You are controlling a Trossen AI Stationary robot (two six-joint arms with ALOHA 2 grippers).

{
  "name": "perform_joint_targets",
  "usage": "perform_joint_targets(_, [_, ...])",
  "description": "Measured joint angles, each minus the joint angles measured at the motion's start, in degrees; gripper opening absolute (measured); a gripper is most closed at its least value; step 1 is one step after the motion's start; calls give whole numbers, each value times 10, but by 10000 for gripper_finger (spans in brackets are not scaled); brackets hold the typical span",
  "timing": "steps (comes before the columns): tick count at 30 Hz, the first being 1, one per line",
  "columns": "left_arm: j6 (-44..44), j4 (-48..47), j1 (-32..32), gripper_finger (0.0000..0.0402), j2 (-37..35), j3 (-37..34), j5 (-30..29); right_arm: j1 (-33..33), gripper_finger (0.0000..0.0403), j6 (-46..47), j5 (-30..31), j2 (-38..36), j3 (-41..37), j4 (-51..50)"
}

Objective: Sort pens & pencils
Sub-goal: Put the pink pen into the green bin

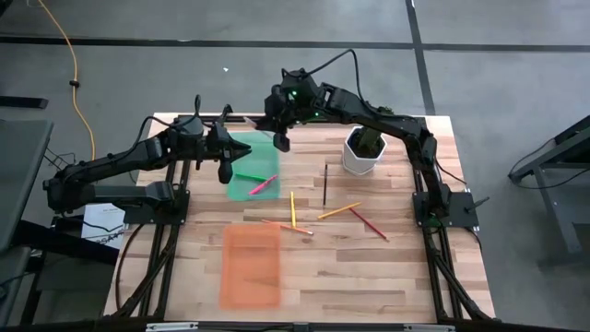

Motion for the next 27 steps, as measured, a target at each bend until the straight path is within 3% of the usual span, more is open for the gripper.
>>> perform_joint_targets(10, [4,21,0,47,0,0,-58,0,16,47,-48,-7,0,44])
perform_joint_targets(20, [-9,113,0,47,0,0,-58,8,16,49,-56,-11,0,54])
perform_joint_targets(27, [-26,122,0,47,0,0,-40,12,16,50,-63,-11,0,68])
